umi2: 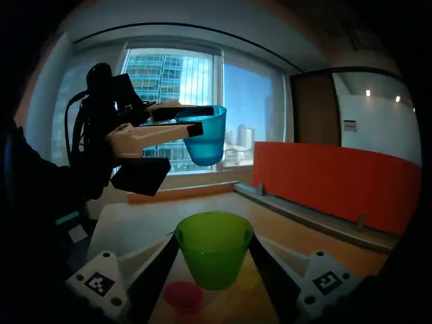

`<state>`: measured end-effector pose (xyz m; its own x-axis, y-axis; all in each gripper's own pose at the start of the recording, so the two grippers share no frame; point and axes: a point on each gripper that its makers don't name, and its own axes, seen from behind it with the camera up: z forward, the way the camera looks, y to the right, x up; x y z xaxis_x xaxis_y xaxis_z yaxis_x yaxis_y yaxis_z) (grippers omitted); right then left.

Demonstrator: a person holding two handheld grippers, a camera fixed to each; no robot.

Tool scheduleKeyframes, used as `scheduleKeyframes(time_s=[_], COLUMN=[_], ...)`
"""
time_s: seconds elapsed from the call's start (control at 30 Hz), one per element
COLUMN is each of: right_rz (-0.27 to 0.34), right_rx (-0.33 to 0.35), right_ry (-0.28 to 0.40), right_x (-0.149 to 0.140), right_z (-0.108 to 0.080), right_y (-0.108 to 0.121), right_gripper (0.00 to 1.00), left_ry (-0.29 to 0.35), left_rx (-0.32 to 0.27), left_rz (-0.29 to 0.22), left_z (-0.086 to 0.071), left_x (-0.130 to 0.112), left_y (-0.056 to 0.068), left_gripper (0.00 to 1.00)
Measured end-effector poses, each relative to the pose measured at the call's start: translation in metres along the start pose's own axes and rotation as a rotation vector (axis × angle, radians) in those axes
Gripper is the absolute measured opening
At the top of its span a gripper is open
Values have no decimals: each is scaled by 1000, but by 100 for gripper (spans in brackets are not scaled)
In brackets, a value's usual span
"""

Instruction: Pour water

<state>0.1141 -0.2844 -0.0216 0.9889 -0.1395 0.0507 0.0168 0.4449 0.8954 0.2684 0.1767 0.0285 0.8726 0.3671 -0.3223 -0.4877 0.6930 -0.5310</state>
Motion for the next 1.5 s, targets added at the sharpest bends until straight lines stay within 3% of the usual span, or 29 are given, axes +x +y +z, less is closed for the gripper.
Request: scheduleKeyframes(time_s=[0.67, 1.5], right_rz=[-4, -8], right_rx=[46, 69], right_ry=[-1, 11], right_x=[2, 6], right_z=[8, 10], right_y=[-17, -27], right_gripper=[91, 92], left_ry=[13, 15], left_rx=[-2, 23], left_rz=[153, 390], left_z=[3, 9], left_x=[25, 37], left_y=[2, 6], left_gripper=[89, 89])
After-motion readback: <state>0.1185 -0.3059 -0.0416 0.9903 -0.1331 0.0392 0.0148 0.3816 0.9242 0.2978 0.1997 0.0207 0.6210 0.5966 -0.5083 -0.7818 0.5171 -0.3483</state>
